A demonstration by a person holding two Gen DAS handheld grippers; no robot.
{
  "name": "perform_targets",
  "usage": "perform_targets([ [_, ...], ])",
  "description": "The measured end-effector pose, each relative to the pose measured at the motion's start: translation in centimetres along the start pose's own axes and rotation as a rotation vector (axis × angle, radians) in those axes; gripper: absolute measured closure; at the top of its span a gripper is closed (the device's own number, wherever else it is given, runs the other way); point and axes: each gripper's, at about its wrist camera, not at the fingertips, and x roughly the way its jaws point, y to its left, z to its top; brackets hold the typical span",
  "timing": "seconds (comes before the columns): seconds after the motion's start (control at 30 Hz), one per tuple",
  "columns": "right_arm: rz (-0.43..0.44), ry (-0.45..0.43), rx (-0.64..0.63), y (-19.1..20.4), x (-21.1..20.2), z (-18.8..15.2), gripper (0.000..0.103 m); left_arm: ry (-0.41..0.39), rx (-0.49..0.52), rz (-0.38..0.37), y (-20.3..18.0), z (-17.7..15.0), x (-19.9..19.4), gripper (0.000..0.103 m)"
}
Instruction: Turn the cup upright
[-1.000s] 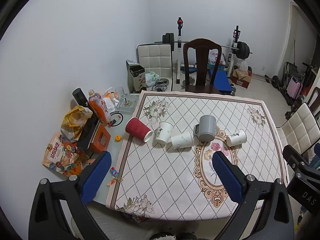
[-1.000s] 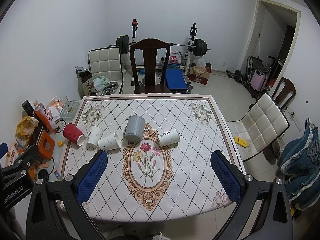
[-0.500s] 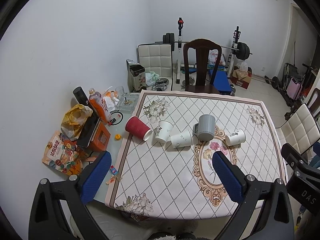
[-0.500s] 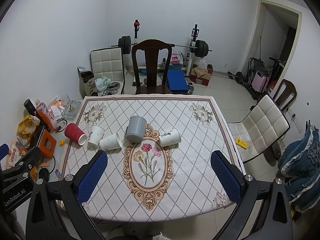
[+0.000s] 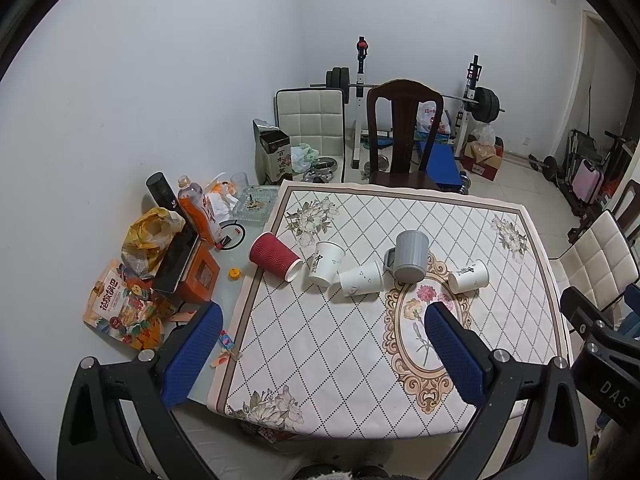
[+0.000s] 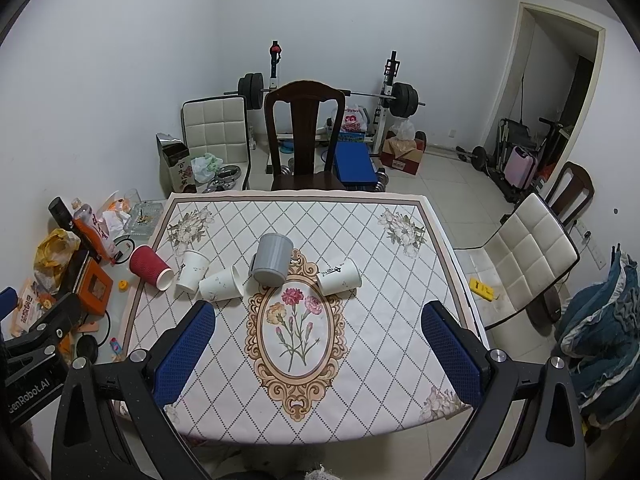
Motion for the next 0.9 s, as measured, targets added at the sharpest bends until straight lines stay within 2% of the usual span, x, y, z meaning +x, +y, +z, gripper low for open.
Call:
perform_targets([
  [0.9, 0.006, -0.001, -0.003, 0.26, -0.43, 0.0, 0.0, 0.004, -0.009, 0.002, 0.36, 0.29, 0.32, 0.0],
])
